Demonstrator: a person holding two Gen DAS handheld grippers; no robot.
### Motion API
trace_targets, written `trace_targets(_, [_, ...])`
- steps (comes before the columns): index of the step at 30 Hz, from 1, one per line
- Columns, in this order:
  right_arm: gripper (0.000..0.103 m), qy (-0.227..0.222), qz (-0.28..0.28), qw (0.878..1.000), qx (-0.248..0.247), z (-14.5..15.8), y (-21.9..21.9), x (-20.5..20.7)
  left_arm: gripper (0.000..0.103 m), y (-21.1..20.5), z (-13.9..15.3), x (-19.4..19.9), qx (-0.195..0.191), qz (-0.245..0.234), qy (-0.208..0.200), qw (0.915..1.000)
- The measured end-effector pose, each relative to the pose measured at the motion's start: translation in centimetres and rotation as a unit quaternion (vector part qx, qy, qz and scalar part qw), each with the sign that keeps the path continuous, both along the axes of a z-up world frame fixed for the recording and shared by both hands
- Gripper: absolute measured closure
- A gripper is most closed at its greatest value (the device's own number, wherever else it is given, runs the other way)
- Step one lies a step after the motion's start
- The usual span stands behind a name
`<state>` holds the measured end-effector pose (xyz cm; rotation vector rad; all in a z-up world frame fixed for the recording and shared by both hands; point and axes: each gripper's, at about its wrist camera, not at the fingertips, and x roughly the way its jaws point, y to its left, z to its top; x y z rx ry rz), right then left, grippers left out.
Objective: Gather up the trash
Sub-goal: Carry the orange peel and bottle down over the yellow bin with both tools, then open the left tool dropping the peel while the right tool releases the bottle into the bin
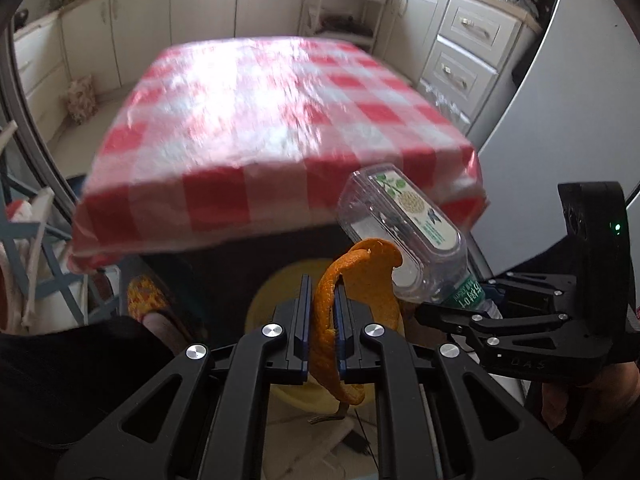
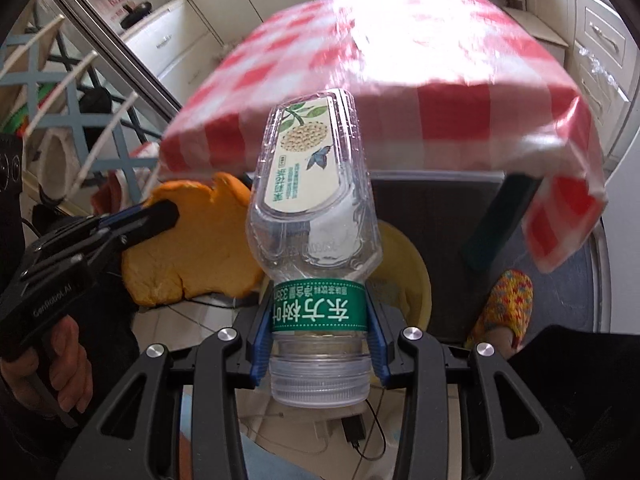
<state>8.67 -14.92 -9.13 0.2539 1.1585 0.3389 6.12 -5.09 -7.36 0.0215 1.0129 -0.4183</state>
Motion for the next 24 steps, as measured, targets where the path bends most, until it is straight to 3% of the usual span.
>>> trace_targets(12, [0.063, 0.046, 0.024, 0.998, -0.030, -2.1, 1.2, 0.4, 0.088, 0.7, -0.1, 0.0, -0.010, 0.011, 0.004, 0.9999])
trace_targets(15, [0.063, 0.055, 0.024, 0.998, -0.036, -2.4, 1.2, 0.5, 0.082, -0.1, -0.1, -0.2, -0.003, -0.006, 0.003, 1.0000])
trace_targets(19, [0.063, 0.065, 0.023, 0.997, -0.044, -2.9, 1.3, 0.5, 0.068, -0.1, 0.1, -0.3, -0.002, -0.003, -0.001, 1.0000])
trace_targets(24, [0.063, 0.072, 0.031, 0.995, -0.054, -3.1, 1.9, 0.5, 0.065, 0.9, 0.7, -0.2, -0.014, 0.020, -0.013, 0.9996])
